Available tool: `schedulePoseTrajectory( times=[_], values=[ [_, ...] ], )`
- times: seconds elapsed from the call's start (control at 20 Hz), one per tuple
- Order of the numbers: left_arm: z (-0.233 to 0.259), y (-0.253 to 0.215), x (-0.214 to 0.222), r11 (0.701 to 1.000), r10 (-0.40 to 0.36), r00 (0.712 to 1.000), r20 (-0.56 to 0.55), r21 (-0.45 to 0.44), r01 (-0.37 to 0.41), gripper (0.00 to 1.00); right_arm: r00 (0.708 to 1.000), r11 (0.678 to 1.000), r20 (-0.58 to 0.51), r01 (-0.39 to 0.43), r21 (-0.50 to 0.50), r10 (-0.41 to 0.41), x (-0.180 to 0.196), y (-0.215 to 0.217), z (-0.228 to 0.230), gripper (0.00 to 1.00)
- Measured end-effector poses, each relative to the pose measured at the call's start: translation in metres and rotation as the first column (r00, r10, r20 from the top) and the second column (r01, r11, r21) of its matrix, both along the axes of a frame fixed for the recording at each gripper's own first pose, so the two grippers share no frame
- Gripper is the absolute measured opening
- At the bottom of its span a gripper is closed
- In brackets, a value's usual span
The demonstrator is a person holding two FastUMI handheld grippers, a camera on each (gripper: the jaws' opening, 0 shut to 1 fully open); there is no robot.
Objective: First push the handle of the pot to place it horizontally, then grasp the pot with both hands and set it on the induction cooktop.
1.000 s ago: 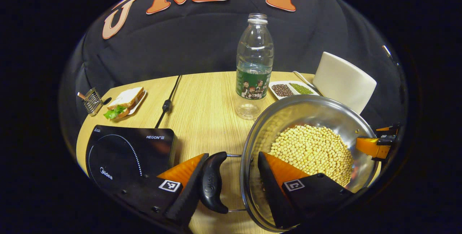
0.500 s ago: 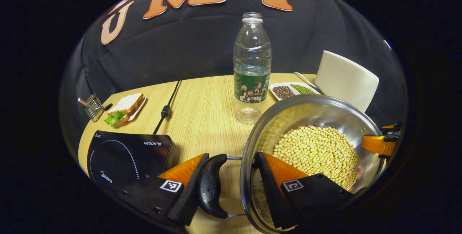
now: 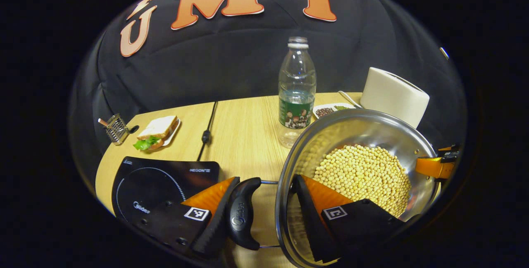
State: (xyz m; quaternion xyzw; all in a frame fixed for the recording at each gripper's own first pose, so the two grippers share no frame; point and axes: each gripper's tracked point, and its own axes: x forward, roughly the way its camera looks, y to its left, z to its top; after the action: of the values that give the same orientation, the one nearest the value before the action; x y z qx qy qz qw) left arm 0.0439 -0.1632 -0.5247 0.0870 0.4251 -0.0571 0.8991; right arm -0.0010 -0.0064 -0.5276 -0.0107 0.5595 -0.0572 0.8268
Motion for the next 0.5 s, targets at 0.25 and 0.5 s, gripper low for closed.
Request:
schedulePoseTrajectory(
  times=[0.25,0.5],
  values=[
    [0.03,0.029,-0.001,1.0,0.026,0.999,0.028,-0.007,-0.025,0.85,0.999,1.0,0.032,-0.028,0.009,0.028,0.004,0.025,0.03,0.61],
    [0.057,0.065,-0.002,0.999,0.027,0.998,0.05,0.021,-0.028,0.88,0.999,0.999,0.037,-0.03,0.041,0.028,0.003,0.063,0.048,0.61]
  ],
)
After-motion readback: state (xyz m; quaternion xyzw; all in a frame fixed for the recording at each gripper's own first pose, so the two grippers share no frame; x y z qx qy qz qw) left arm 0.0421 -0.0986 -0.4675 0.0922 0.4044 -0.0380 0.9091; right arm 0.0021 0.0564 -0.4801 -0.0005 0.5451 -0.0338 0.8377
